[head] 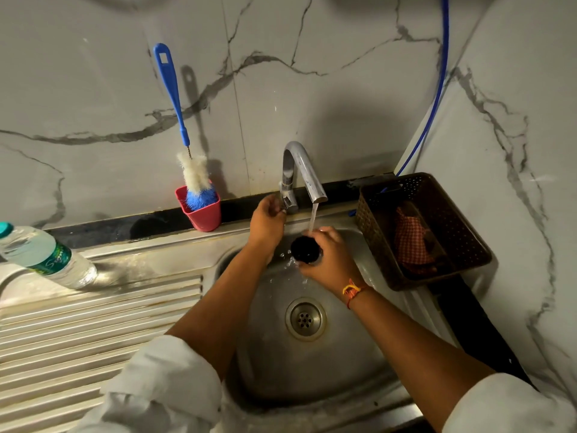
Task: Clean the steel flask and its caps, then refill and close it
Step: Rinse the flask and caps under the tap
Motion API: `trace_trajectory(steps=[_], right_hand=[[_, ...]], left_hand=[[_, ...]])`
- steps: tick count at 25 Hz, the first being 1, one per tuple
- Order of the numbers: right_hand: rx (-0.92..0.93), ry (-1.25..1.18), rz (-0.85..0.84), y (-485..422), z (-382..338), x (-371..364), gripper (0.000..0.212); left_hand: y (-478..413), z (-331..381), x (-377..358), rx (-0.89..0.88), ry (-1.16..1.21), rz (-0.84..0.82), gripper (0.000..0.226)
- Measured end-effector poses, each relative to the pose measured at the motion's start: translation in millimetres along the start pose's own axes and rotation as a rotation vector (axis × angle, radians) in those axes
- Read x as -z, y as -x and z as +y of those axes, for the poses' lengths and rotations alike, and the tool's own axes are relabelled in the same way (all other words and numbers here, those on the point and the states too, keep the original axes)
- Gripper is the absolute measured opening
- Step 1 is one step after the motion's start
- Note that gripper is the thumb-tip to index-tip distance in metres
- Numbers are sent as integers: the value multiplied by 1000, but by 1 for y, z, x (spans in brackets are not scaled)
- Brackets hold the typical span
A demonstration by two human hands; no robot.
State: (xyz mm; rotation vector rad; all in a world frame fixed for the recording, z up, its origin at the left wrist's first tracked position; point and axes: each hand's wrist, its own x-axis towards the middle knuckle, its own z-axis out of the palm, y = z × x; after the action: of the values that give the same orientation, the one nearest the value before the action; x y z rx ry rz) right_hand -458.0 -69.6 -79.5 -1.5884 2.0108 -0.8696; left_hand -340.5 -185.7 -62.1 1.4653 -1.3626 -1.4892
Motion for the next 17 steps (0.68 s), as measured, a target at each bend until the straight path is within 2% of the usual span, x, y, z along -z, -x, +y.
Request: trace_trajectory(steps=[3, 5, 8, 12, 15, 17], right_hand=[[51, -49, 69, 17, 15, 7, 60], [22, -128, 140, 17, 21, 9, 60], [-240, -439, 169, 11, 12, 9, 55], [-547, -1012, 20, 5, -7, 10, 28], [-620, -920, -17, 5, -10, 17, 23], [-548, -733, 3, 6, -3, 19, 23]], left_hand=[[-10, 9, 1, -22, -87, -43, 54], [-13, 12, 1, -36, -130, -72, 53], [-13, 16, -2, -35, -129, -101, 50], [-18, 17, -4, -25, -181, -53, 41], [-22, 14, -4, 10, -155, 43, 29], [-21, 12, -3, -15, -168, 43, 28]])
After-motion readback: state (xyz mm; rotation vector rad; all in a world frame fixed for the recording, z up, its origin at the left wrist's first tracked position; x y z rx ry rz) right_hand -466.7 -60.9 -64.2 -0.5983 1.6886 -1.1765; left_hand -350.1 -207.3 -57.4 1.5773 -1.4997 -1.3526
